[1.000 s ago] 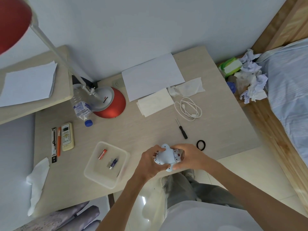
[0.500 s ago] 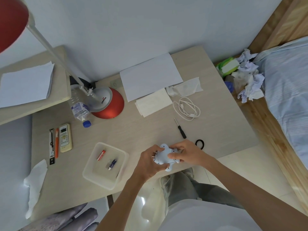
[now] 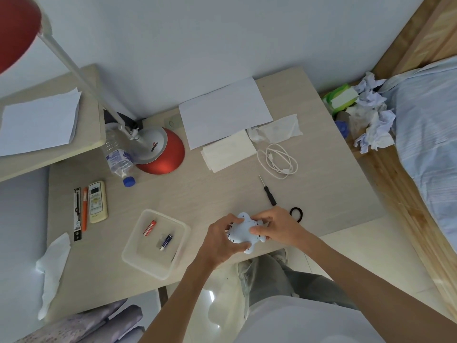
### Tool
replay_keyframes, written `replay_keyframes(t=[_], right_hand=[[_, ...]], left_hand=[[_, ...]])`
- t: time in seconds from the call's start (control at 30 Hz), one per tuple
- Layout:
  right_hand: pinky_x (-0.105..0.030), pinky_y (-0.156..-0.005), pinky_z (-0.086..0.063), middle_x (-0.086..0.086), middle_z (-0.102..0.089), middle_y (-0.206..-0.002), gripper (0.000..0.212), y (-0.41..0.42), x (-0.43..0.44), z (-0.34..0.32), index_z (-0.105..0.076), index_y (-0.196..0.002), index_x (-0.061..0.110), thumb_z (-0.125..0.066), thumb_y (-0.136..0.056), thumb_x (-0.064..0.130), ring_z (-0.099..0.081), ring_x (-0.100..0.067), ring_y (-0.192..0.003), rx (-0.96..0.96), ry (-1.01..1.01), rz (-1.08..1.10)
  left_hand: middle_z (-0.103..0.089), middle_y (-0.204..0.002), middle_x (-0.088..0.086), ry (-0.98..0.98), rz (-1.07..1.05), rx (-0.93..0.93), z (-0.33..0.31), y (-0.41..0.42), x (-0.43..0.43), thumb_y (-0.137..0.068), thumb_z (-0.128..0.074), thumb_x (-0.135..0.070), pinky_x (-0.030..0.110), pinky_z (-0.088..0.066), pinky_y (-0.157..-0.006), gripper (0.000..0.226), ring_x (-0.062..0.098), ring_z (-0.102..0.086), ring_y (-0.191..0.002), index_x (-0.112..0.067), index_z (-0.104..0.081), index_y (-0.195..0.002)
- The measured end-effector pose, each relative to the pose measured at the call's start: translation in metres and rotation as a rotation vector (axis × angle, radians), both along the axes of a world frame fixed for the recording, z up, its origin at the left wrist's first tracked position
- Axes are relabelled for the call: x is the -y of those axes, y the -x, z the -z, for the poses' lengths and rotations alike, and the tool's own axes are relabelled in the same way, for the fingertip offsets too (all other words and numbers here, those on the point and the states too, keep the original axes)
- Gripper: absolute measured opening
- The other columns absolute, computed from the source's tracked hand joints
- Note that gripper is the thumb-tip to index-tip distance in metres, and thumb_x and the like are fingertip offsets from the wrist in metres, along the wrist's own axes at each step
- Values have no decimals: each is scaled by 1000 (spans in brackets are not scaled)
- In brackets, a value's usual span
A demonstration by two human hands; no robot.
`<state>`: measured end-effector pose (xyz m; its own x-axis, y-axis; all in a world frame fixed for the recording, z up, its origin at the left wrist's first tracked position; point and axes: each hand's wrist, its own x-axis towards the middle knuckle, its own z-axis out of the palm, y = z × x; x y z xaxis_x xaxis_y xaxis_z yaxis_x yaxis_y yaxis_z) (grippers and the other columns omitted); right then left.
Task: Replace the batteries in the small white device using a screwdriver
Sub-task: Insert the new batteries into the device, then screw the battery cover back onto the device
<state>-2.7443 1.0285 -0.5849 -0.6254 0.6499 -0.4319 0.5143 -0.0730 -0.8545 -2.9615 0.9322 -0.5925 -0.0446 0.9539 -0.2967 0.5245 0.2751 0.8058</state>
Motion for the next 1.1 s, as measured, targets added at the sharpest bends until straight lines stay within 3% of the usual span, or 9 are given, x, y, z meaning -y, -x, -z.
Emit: replay_keyframes(t=[0.07, 0.17, 0.23, 0.33, 0.6, 0.77, 0.97, 1.1], right_hand=[[-45, -72, -63, 5, -79, -76, 5, 0, -1, -2, -80, -90, 35, -80, -89, 40, -75, -14, -69, 34, -7, 10], [-43, -77, -64, 10, -80, -83, 25, -3, -10, 0, -82, -105, 24, -78, -90, 44, -74, -9, -66, 109, -9, 258], [-40, -81, -62, 15, -78, -88, 26, -6, -17, 5, -80, -106, 27, -75, -90, 47, -71, -3, -74, 196, -163, 387], [-39, -80, -58, 14, -73, -92, 22, -6, -24, 5, -74, -106, 25, -74, -90, 40, -67, -9, -82, 295, -292, 465], [-39, -74, -50, -1, -59, -114, 38, 15, -34, 13, -58, -118, 15, -64, -96, 45, -64, -25, -89, 498, -397, 440], [-43, -66, -54, -7, -56, -104, 31, 30, -33, 20, -53, -103, 11, -58, -99, 41, -61, -29, -80, 568, -443, 359], [-38, -67, -42, -9, -61, -107, 23, 33, -38, 20, -59, -106, 9, -54, -106, 31, -62, -29, -92, 631, -480, 257], [-40, -66, -48, -6, -64, -95, 27, 25, -32, 1, -57, -102, 10, -47, -109, 34, -63, -29, -85, 601, -479, 284]], left_hand=[[-72, -115, -8, 14, -9, 11, 0, 0, 1, -63, -99, -42, 11, -55, -79, 67, 8, -70, -96, -24, -68, -120], [-69, -115, -11, 45, -30, 19, -2, -1, 1, -61, -100, -41, 12, -54, -76, 66, 11, -68, -96, -33, -67, -118], [-69, -116, -12, 56, -39, 24, -1, -1, 3, -61, -101, -41, 12, -53, -76, 65, 9, -68, -98, -36, -67, -116], [-69, -115, -13, 68, -53, 31, -3, -2, 4, -61, -101, -39, 13, -54, -77, 63, 4, -67, -97, -37, -67, -115], [-69, -116, -9, 82, -87, 49, -5, -5, 3, -62, -103, -34, 12, -52, -77, 64, 2, -65, -97, -31, -69, -116], [-70, -115, -9, 79, -92, 23, -6, -8, 5, -62, -102, -35, 16, -55, -76, 63, 10, -67, -94, -31, -67, -115], [-70, -113, -3, 115, -95, -18, -10, -11, 1, -62, -102, -32, 16, -55, -72, 63, 17, -68, -92, -29, -65, -113], [-71, -113, -6, 167, -93, -19, -12, -11, -4, -60, -102, -32, 22, -57, -76, 63, 17, -68, -94, -31, -66, -111]])
